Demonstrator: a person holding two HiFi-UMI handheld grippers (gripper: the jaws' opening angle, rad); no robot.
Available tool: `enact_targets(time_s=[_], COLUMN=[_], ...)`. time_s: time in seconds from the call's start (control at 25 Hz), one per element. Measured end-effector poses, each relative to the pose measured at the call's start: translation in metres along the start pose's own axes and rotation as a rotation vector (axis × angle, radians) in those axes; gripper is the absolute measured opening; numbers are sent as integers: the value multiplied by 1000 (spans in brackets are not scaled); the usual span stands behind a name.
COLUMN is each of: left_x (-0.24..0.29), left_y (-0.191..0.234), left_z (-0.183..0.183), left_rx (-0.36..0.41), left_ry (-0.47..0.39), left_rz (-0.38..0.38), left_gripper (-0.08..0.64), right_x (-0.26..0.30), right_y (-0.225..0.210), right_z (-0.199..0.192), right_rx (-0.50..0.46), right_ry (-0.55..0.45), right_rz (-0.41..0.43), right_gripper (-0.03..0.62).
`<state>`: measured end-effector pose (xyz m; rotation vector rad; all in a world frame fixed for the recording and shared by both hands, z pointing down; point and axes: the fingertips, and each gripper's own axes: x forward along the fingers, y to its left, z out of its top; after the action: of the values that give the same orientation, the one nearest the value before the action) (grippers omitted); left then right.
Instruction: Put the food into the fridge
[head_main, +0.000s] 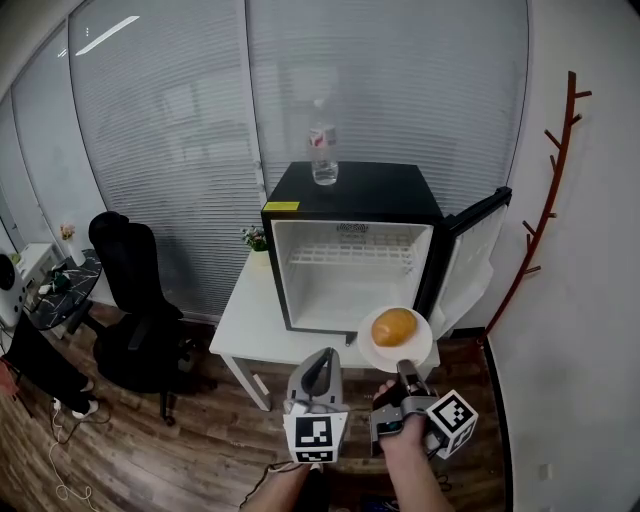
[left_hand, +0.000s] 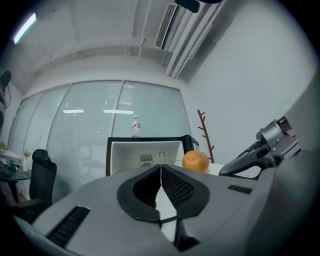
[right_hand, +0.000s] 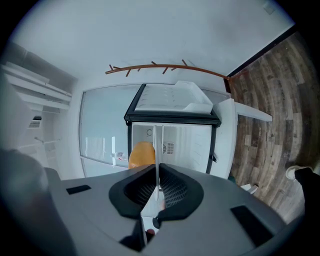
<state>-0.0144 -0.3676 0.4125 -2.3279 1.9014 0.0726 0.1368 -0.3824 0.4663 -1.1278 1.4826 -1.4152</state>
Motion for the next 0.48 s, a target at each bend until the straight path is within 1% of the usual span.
enact_targets(time_s=[0.24, 0.48], left_x=[56, 118], left_y=[21, 58], left_z=[-14, -19], left_rx=[-9, -20], left_ry=[-15, -25], left_rz=[-30, -49], left_gripper=[30, 29], right_x=[53, 123], right_y=[-5, 4], right_z=[10, 8], right_rx=[-19, -24], right_ry=[-37, -63], right_rz=[-13, -21], right_gripper=[40, 40])
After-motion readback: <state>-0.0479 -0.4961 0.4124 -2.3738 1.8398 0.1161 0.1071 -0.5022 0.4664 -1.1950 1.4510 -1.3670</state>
